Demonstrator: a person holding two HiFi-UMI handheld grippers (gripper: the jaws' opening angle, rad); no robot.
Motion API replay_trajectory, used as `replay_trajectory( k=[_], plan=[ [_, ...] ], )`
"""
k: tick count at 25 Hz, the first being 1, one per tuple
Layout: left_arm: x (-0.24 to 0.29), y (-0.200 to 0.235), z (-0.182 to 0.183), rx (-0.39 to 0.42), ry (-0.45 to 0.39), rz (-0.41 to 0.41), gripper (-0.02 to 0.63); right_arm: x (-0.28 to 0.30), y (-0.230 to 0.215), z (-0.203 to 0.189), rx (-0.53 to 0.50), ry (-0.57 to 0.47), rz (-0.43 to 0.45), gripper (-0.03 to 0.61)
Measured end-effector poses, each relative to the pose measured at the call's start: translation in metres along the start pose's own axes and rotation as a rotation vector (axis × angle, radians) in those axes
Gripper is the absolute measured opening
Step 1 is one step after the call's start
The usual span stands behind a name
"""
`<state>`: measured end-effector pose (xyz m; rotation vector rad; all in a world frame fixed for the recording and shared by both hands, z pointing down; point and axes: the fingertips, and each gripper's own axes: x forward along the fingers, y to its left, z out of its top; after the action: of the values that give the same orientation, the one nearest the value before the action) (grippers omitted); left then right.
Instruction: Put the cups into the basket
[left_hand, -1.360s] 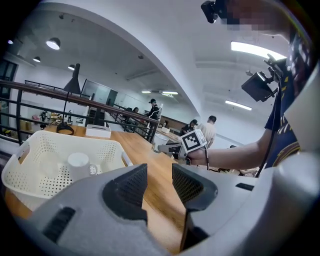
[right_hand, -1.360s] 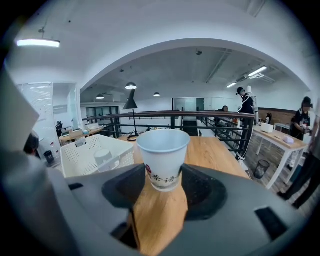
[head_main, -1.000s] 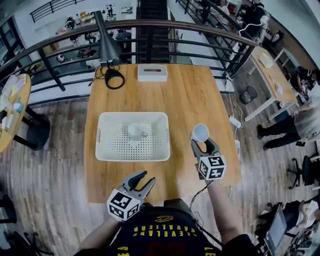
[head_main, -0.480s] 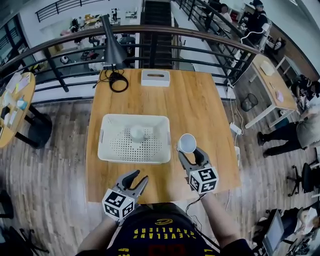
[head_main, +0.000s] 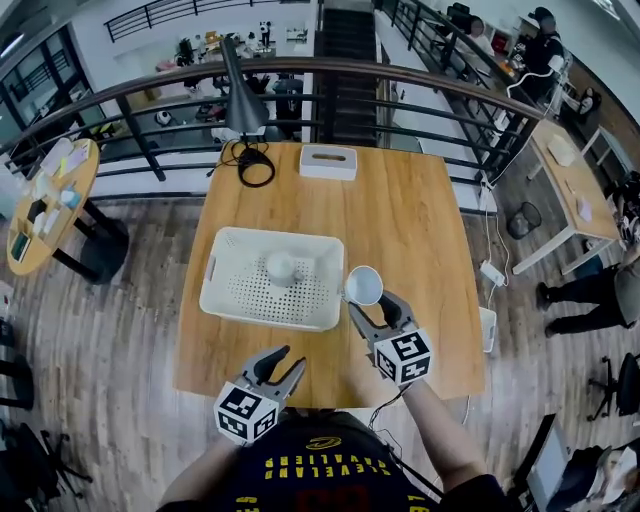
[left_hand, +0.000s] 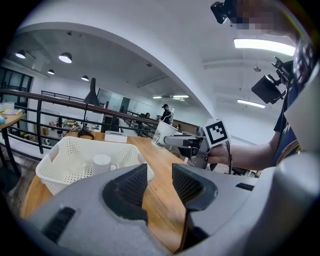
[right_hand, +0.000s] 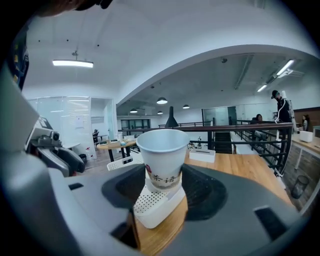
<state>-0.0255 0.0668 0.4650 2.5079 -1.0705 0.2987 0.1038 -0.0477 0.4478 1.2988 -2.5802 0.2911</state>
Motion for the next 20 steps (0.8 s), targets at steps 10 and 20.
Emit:
replay_trajectory(
  k=[10,20],
  plan=[
    [-0.013,-0.007,-0.010,-0.052,-0.012,0.125,0.147,0.026,0.013,0.010,-0.074,0.003,0.203,0.235],
    [-0.035,0.026,-0.021,-0.108,-0.011,0.198,0.149,0.078,0.060,0.004,-0.137,0.078,0.347,0.235]
  ],
)
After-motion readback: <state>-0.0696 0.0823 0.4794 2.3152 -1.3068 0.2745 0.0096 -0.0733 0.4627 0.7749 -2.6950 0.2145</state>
